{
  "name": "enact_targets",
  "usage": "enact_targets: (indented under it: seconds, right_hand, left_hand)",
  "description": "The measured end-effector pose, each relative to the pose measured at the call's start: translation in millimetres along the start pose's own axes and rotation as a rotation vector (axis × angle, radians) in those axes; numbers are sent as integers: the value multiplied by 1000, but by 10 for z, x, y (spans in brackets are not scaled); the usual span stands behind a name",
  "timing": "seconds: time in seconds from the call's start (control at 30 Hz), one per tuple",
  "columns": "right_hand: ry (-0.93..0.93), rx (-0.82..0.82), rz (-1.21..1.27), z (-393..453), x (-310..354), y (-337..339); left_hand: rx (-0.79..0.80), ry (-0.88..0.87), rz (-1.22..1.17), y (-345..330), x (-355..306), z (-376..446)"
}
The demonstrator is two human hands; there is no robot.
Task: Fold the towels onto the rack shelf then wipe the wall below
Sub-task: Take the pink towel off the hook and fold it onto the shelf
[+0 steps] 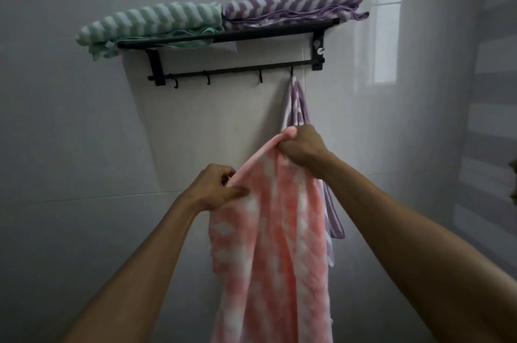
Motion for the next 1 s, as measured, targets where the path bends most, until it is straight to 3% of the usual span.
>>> enact_targets:
  seconds: [0.07, 0.17, 0.23, 0.4, 0.53, 0.73, 1.0]
  right_hand:
    - [-107, -133, 84, 62, -81, 142]
    - [-146, -141, 39, 84, -115, 232]
    - [-57, -2, -14, 1, -17, 176]
    - [51, 510, 137, -300, 136, -361]
    - [3, 296, 94, -157, -11, -422]
    - [-75, 21, 138, -12, -131, -144]
    - [-255, -135, 236, 124, -372, 183]
  left_hand:
    - [19, 54, -30, -79, 175, -71]
    - [-196, 80, -194, -65, 287, -107]
    - [-300, 32, -196, 0, 199, -53]
    - [-189, -115, -104, 91, -293, 147]
    - [-175, -121, -108, 186, -309, 146]
    - [-37, 36, 133, 128, 195, -30]
    - [-62, 260, -249, 204, 530, -259]
Point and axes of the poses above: each hand's wrist, its own z-axis towards the middle knuckle, its own y-axis out of the back of the hand, x = y × z, the point moved 4 cm from there along z, towards the middle knuckle, and after that the axes turned 11 degrees about z, right-handed, at the moved point
